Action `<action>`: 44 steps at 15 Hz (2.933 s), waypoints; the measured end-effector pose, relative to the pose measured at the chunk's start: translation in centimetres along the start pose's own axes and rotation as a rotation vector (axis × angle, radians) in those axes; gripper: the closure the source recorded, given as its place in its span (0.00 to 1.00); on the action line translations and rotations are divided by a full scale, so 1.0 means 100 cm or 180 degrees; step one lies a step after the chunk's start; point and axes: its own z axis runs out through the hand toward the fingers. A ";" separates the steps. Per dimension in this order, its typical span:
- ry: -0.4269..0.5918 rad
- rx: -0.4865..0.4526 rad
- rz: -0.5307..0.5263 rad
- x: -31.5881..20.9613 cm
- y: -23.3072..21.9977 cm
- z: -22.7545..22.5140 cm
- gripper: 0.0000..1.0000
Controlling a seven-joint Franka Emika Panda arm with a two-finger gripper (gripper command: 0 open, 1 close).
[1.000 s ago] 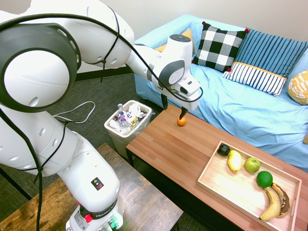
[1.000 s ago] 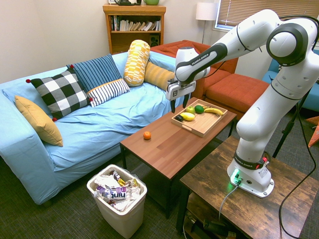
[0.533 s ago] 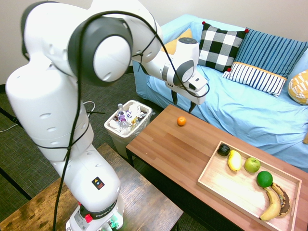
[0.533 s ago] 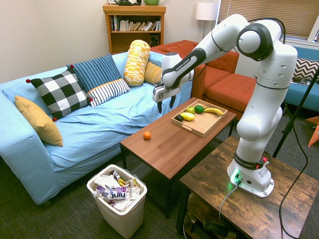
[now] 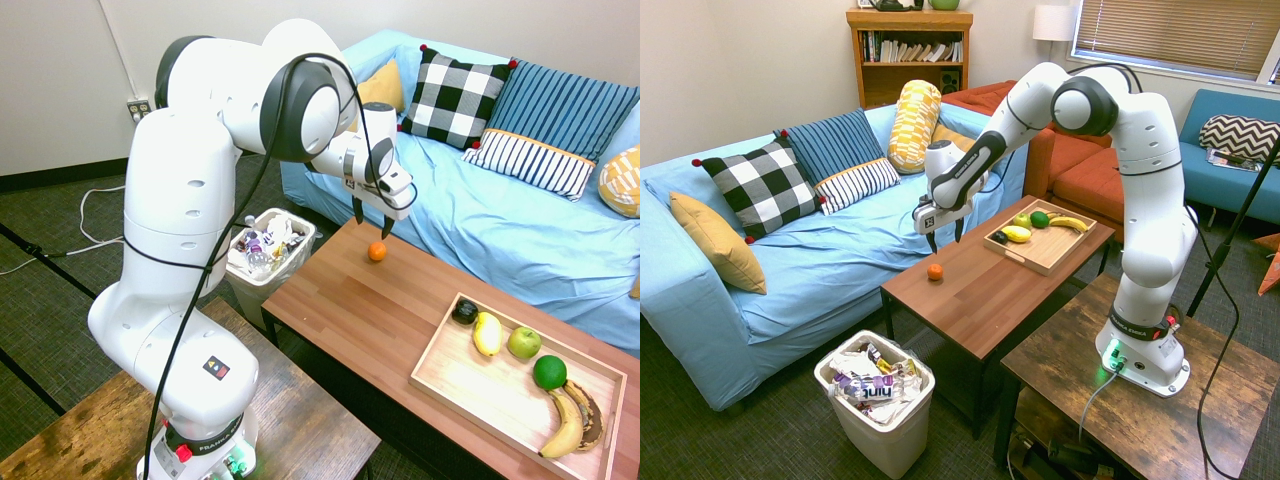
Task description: Put the tangerine in the tray
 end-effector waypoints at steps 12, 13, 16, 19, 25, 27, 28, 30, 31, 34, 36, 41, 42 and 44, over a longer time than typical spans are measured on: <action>-0.0029 -0.0167 0.0198 0.010 -0.044 0.096 0.00; -0.0030 -0.0159 0.0207 0.011 -0.047 0.098 0.00; -0.0027 -0.0149 0.0239 0.016 -0.050 0.102 0.00; -0.0066 -0.0171 0.0275 0.015 -0.049 0.111 1.00; -0.0118 -0.0184 0.0310 0.016 -0.048 0.120 1.00; -0.0127 -0.0171 0.0316 0.015 -0.049 0.119 1.00; -0.0132 -0.0165 0.0318 0.015 -0.050 0.118 1.00; -0.0137 -0.0148 0.0312 0.016 -0.051 0.117 1.00; -0.0137 -0.0139 0.0303 0.017 -0.052 0.116 1.00; -0.0075 -0.0035 0.0320 0.032 -0.054 0.090 1.00; -0.0013 0.0049 0.0365 0.058 -0.045 0.056 1.00; 0.0129 0.0028 0.0753 0.155 0.056 0.000 1.00; 0.0147 -0.0018 0.0869 0.174 0.084 -0.002 1.00; 0.0156 -0.0124 0.1093 0.205 0.134 0.003 1.00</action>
